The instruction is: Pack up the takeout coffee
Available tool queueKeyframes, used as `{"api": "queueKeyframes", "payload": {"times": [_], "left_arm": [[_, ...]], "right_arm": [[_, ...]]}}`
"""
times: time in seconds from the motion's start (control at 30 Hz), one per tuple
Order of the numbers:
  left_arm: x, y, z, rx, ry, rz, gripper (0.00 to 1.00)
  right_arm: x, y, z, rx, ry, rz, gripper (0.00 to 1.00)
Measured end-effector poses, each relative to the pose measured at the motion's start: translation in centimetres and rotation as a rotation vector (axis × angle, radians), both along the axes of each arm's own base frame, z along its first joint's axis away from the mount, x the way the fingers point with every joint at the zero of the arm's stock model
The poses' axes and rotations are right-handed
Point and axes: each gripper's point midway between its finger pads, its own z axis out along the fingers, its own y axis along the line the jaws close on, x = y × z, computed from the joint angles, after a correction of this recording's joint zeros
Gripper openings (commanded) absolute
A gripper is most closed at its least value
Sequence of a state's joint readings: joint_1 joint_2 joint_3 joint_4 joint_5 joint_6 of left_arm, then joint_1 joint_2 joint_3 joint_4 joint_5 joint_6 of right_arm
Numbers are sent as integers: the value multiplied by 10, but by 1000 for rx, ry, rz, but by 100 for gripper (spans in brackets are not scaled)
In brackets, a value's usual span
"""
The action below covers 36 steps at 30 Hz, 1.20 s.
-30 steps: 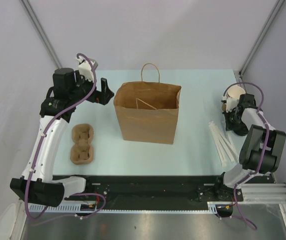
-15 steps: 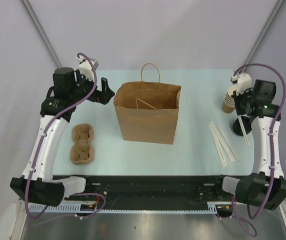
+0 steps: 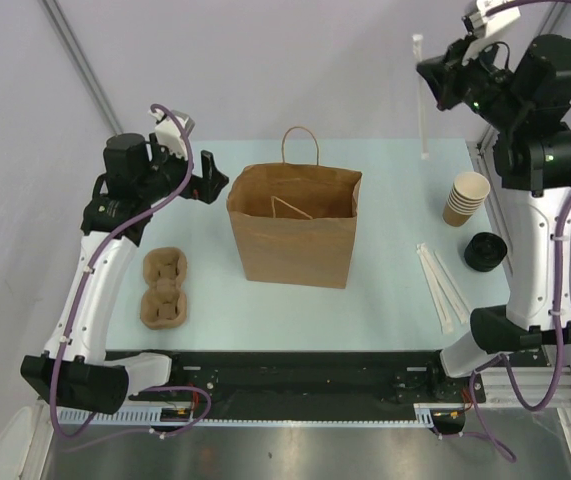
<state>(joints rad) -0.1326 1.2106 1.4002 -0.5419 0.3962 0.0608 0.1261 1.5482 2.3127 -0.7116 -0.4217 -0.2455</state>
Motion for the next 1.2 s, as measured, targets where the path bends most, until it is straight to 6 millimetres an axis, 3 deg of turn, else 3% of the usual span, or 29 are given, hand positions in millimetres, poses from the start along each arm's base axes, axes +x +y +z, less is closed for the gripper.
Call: {"api": "queueKeyframes", "payload": {"times": [0.2, 0.4, 0.5, 0.63, 0.8, 0.87, 0.9, 0.93, 1.03, 1.2], "left_arm": [[0, 8, -1, 0, 0, 23, 100], [-1, 15, 3, -7, -9, 44, 99], [-3, 16, 4, -9, -15, 48, 99], [-5, 18, 6, -9, -23, 53, 100], [-7, 18, 6, -9, -26, 54, 100], [-7, 18, 6, -10, -25, 53, 99], [-7, 18, 5, -10, -23, 53, 100], [-7, 18, 5, -10, -23, 53, 100], [-8, 18, 4, -10, -17, 50, 100], [-11, 18, -1, -7, 9, 48, 99]], "right_arm": [[-8, 92, 25, 159, -42, 249, 0], [-27, 172, 19, 216, -14, 470, 0], [-35, 202, -12, 194, 59, 547, 0], [-40, 230, -79, 114, 187, 598, 0], [-49, 241, -156, 5, 341, 612, 0], [-53, 238, -174, -26, 377, 607, 1], [-56, 235, -184, -42, 397, 600, 10], [-59, 233, -191, -52, 412, 597, 27], [-68, 225, -204, -82, 451, 585, 50], [-75, 217, -202, -104, 469, 575, 67]]}}
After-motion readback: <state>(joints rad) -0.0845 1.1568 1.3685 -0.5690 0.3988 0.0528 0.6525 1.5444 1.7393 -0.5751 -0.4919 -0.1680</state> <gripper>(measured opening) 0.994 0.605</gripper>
